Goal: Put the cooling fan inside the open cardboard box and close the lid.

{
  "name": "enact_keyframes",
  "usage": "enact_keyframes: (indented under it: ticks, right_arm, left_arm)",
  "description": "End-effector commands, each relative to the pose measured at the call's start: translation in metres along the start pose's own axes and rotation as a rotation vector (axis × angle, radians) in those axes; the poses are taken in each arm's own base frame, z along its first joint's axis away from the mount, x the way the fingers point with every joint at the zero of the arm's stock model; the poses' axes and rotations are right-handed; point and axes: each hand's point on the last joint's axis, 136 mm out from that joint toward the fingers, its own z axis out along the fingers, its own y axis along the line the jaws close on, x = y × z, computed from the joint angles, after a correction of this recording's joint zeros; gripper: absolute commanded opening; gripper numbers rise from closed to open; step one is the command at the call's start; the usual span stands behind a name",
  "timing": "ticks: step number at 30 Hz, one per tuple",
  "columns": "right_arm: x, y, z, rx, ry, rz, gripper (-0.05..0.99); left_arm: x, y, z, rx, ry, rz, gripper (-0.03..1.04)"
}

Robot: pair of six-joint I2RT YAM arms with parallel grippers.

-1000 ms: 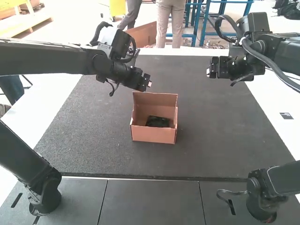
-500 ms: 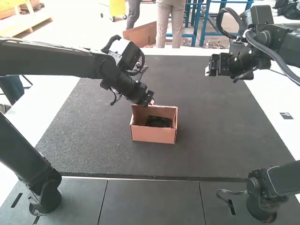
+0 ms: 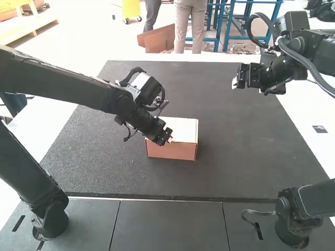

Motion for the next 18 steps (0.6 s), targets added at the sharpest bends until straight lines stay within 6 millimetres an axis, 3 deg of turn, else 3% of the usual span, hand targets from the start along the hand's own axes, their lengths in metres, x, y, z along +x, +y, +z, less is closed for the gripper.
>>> enact_keyframes:
  ticks: [1,6,9,14,18]
  right_arm:
    - [-0.004,-0.004,-0.008,-0.026,-0.025,0.033,0.91]
    - [-0.005,-0.007,-0.008,-0.024,-0.026,0.042,0.91]
    - [-0.006,-0.007,-0.009,-0.024,-0.029,0.040,0.91]
    - [-0.007,-0.007,-0.009,-0.025,-0.034,0.036,0.91]
    - [-0.015,-0.003,-0.011,-0.042,-0.062,0.023,0.91]
  left_arm:
    - [0.007,-0.001,0.006,-0.001,0.009,0.008,0.97]
    - [0.006,0.004,0.006,-0.020,0.005,0.007,0.97]
    - [-0.014,0.009,-0.008,-0.040,-0.033,0.019,0.97]
    - [-0.092,0.034,-0.077,-0.076,-0.227,-0.034,0.97]
    - [-0.135,0.055,-0.130,-0.100,-0.373,-0.083,0.97]
